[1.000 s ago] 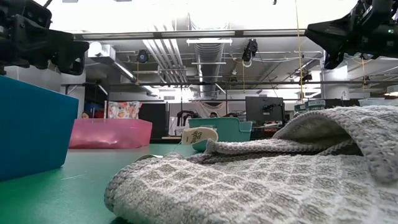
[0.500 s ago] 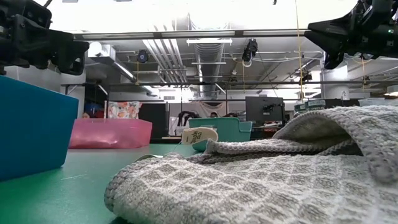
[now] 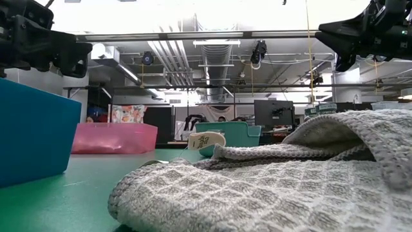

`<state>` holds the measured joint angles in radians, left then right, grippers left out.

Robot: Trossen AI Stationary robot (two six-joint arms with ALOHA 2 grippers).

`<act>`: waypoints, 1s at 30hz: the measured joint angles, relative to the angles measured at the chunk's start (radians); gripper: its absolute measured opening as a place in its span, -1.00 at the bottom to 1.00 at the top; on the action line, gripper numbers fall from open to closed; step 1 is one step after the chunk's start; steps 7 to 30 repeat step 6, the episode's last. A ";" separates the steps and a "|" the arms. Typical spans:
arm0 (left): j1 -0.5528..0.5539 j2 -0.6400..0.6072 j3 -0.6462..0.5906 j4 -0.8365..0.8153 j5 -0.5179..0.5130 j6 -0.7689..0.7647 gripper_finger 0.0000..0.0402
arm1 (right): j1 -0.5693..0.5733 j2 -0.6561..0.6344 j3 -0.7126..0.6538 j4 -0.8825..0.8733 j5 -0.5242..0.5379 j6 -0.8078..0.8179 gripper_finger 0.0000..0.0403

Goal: Sort spices by type
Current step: Return to Home Position

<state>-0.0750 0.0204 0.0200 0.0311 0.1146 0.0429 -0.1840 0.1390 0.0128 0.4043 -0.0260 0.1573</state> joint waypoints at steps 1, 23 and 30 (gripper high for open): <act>0.000 0.000 0.000 0.000 0.000 0.000 -0.30 | 0.000 0.000 0.000 0.000 0.000 0.000 -0.55; 0.000 0.000 0.000 0.000 0.000 0.000 -0.30 | 0.000 0.000 0.000 0.000 0.000 0.000 -0.62; 0.000 0.000 0.000 0.000 0.000 0.000 -0.30 | 0.000 0.000 0.000 0.000 0.000 0.000 -0.62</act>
